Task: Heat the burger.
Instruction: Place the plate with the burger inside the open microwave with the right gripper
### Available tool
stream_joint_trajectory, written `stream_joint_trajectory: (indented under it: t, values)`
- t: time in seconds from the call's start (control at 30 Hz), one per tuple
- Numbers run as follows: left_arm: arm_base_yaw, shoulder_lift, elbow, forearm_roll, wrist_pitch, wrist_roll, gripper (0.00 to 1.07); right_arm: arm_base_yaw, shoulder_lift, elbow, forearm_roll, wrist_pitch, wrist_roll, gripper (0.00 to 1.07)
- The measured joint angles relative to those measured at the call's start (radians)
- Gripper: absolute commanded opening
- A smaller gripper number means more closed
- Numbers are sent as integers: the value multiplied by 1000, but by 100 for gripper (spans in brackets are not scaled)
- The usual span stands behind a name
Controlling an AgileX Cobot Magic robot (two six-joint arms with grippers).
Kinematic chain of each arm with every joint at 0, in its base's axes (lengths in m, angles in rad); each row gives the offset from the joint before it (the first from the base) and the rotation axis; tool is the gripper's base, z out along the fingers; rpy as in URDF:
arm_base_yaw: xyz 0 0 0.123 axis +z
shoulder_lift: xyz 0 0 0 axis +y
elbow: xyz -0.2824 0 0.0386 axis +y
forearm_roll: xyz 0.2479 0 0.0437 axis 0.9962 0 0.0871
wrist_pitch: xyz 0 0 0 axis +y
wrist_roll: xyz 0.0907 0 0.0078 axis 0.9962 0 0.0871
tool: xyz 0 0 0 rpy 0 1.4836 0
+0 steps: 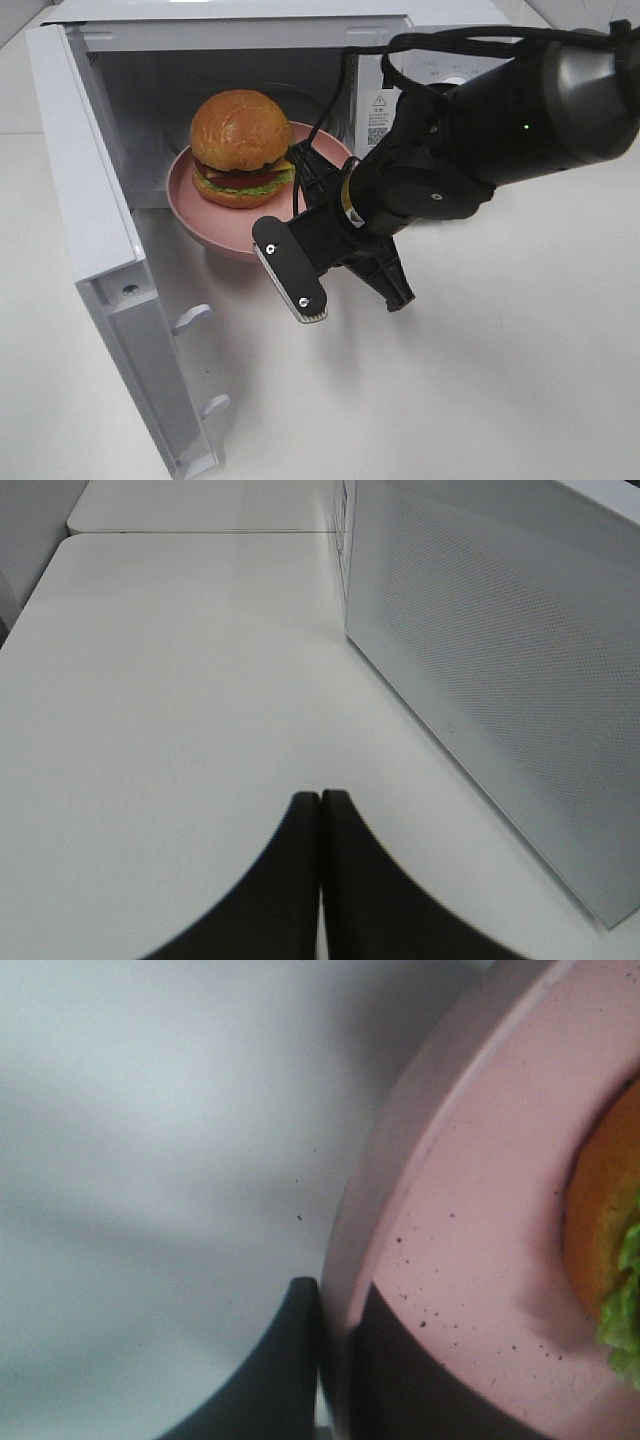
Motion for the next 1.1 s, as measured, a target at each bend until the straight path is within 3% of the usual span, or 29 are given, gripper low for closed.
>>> stream_joint_trajectory:
  t: [0.43, 0.87, 1.1]
  values:
    - [0, 0, 0, 0, 0, 0, 0, -49, 121, -224, 379, 142, -320, 0]
    - [0, 0, 0, 0, 0, 0, 0, -74, 274, -501, 441, 286, -324, 0]
    - [0, 0, 0, 0, 0, 0, 0, -91, 378, -693, 443, 379, -191, 0]
